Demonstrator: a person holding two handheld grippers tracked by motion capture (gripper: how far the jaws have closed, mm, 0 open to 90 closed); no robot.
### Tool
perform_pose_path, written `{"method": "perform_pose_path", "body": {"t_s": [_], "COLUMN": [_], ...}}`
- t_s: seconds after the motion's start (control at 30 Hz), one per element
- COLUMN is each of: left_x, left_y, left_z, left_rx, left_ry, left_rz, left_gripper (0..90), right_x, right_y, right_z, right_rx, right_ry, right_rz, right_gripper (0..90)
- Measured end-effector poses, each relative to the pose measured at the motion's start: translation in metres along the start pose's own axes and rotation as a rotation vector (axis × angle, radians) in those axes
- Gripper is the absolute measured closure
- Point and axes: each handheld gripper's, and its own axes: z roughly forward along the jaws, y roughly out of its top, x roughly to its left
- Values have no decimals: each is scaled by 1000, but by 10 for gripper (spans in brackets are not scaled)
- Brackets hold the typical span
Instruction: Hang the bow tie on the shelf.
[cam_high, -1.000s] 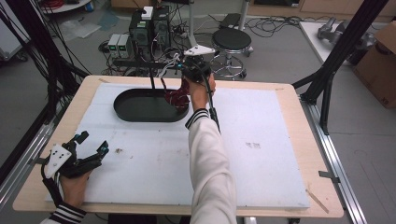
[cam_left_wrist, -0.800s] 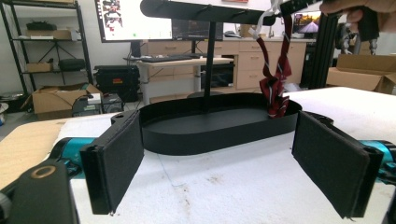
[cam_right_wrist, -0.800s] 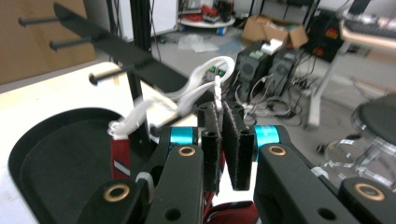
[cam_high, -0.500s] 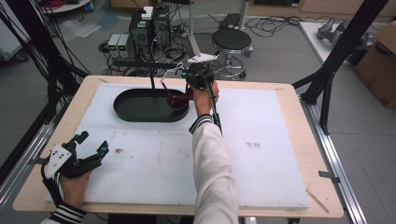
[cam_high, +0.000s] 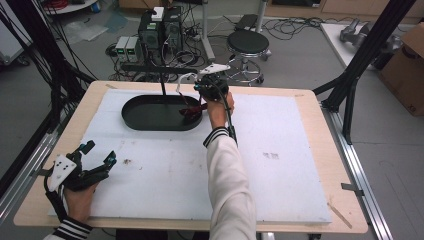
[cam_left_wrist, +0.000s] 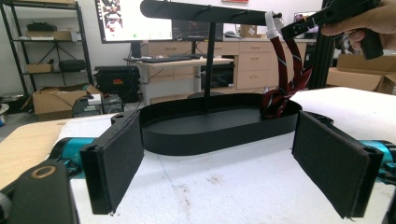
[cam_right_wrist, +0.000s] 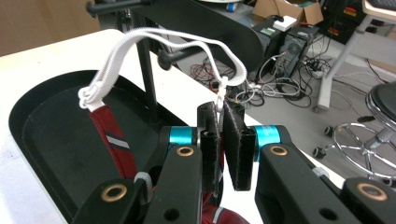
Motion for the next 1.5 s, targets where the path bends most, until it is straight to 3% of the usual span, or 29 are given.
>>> {"method": "perform_pose_path", "body": {"t_s": [0.1, 0.33, 0.47, 0.5, 0.53, 0.57, 0.73, 0.77, 0.83, 0.93, 1.13, 1.3, 1.5], "left_x": [0, 0, 0, 0, 0, 0, 0, 0, 0, 0, 0, 0, -1], "left_y": [0, 0, 0, 0, 0, 0, 0, 0, 0, 0, 0, 0, 0], "left_z": [0, 0, 0, 0, 0, 0, 1, 1, 1, 1, 0, 0, 0], "left_rx": [0, -1, 0, -1, 2, 1, 5, 1, -2, 0, 2, 1, -6], "left_ry": [1, 0, 1, 1, 0, 1, 0, 3, 3, 4, 5, 5, 11], "left_rz": [2, 0, -1, -2, 2, 0, -1, -8, -7, -6, -2, -2, 2], "left_gripper": [168, 168, 168, 168, 169, 168, 168, 167, 165, 165, 164, 162, 158], "right_x": [1, 2, 2, 1, 0, -1, -5, -8, -12, -21, -29, -27, -21], "right_y": [0, -1, -2, -2, -3, -3, -3, -5, -9, -16, -38, -62, -101], "right_z": [1, 4, 4, 3, 1, -1, -16, -31, -45, -71, -131, -184, -243], "right_rx": [3, 18, 23, 17, 0, -13, -52, -105, -140, -154, -221, -260, -307], "right_ry": [8, 16, 1, 2, 4, 16, 40, 40, 44, 52, 43, 34, -6], "right_rz": [-4, -13, -3, 0, 39, 52, 88, 88, 85, 100, 65, 32, 38], "right_gripper": [834, 687, 444, 352, 199, 135, 4, 4, 4, 4, 4, 4, 4]}}
